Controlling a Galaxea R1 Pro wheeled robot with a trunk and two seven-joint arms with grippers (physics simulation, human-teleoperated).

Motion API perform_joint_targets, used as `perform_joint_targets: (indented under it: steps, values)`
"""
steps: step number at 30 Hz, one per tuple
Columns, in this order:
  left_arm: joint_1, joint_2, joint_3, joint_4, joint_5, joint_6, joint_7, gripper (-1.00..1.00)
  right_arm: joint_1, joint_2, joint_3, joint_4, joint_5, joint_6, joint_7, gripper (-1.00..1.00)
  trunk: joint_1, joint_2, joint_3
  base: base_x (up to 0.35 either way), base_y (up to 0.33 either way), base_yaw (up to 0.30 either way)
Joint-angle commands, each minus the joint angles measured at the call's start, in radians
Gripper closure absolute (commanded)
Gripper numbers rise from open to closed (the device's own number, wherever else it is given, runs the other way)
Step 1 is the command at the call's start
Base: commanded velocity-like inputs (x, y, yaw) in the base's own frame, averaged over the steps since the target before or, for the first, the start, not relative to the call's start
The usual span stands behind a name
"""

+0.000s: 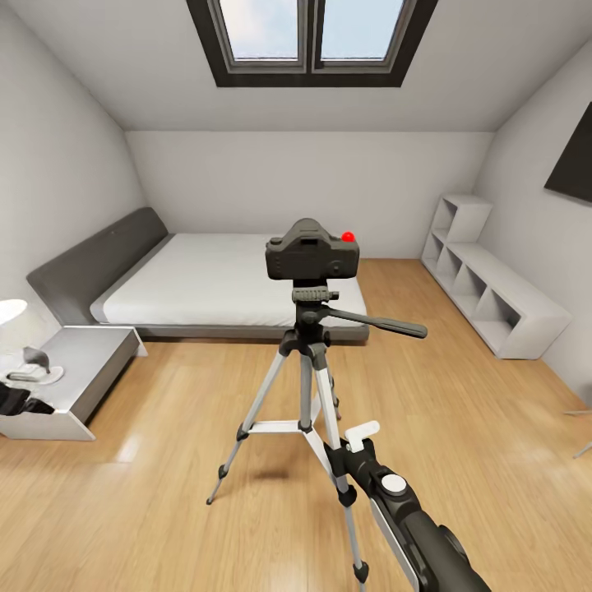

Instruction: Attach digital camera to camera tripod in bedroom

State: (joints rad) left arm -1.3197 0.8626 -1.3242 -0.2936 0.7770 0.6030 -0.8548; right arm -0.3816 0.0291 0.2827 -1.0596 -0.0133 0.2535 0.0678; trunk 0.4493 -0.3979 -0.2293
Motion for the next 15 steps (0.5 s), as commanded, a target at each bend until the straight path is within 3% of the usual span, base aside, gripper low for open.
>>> perform_joint_targets:
  steps: [1, 4, 8, 10, 11, 15]
  values:
    - [0.024, -0.008, -0.004, 0.010, 0.009, -0.005, 0.001, -1.00, 0.000, 0.000, -0.002, 0.000, 0.015, 0.005, 0.001, 1.00, 0.001, -0.002, -0.002, 0.000, 0.000, 0.000]
    - [0.102, -0.043, -0.004, 0.051, 0.010, -0.040, 0.007, -1.00, 0.000, 0.000, -0.002, 0.000, 0.015, 0.006, 0.001, 1.00, 0.001, -0.002, -0.002, 0.000, 0.000, 0.000]
    - [0.202, -0.109, -0.004, 0.118, 0.011, -0.083, 0.025, -1.00, 0.000, 0.000, -0.002, -0.001, 0.014, 0.006, 0.001, 1.00, 0.001, -0.002, -0.002, 0.000, 0.000, 0.000]
    - [0.247, -0.150, -0.004, 0.156, 0.011, -0.103, 0.037, -1.00, 0.000, 0.000, -0.002, -0.002, 0.014, 0.006, 0.001, 1.00, 0.001, -0.002, -0.002, 0.000, 0.000, 0.000]
    - [0.292, -0.194, -0.004, 0.194, 0.012, -0.122, 0.052, -1.00, 0.000, 0.000, -0.002, -0.003, 0.014, 0.007, 0.001, 1.00, 0.001, -0.002, -0.002, 0.000, 0.000, 0.000]
    - [0.377, -0.277, -0.003, 0.250, 0.017, -0.156, 0.102, -1.00, 0.000, -0.001, -0.002, -0.004, 0.014, 0.008, 0.001, 1.00, 0.001, -0.002, -0.002, 0.000, 0.000, 0.000]
